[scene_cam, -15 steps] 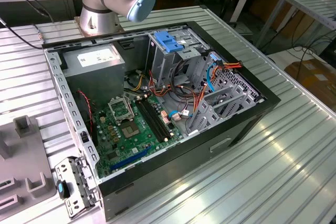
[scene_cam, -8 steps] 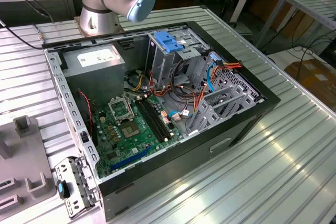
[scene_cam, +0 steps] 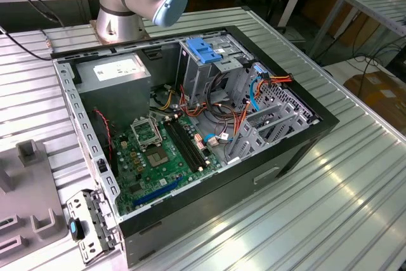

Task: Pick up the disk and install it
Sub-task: 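Pick up the disk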

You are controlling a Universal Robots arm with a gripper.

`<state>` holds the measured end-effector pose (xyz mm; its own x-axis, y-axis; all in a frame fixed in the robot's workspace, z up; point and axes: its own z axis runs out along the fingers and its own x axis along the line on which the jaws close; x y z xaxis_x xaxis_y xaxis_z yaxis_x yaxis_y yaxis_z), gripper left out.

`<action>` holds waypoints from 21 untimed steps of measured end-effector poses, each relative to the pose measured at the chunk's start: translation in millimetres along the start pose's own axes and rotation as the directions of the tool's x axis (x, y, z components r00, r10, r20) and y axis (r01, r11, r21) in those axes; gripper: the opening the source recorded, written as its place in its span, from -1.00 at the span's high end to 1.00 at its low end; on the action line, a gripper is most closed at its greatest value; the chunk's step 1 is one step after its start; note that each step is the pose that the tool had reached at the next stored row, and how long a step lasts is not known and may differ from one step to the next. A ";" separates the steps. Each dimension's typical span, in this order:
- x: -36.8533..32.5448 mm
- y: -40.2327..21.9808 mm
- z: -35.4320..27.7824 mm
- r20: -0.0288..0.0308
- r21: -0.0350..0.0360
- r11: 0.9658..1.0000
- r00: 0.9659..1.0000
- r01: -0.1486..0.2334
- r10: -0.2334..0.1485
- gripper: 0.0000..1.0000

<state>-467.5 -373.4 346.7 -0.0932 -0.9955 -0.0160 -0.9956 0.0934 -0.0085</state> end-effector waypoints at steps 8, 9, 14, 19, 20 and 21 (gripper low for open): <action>0.3 0.3 16.6 -0.001 -0.012 0.998 0.998 0.058 -0.058 -0.11; 0.3 0.8 18.8 0.000 -0.012 0.997 0.997 0.072 -0.072 -0.11; 0.4 1.4 20.4 0.000 -0.013 0.997 0.997 0.076 -0.076 -0.11; 0.4 1.5 20.5 0.000 -0.012 0.997 0.997 0.076 -0.076 -0.11; 0.4 1.5 20.5 0.000 -0.012 0.997 0.997 0.076 -0.076 -0.11; 0.4 1.5 20.5 0.000 -0.012 0.997 0.997 0.076 -0.076 -0.11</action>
<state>-468.8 -373.3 326.2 -0.0171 -0.9997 -0.0149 -0.9999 0.0171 0.0027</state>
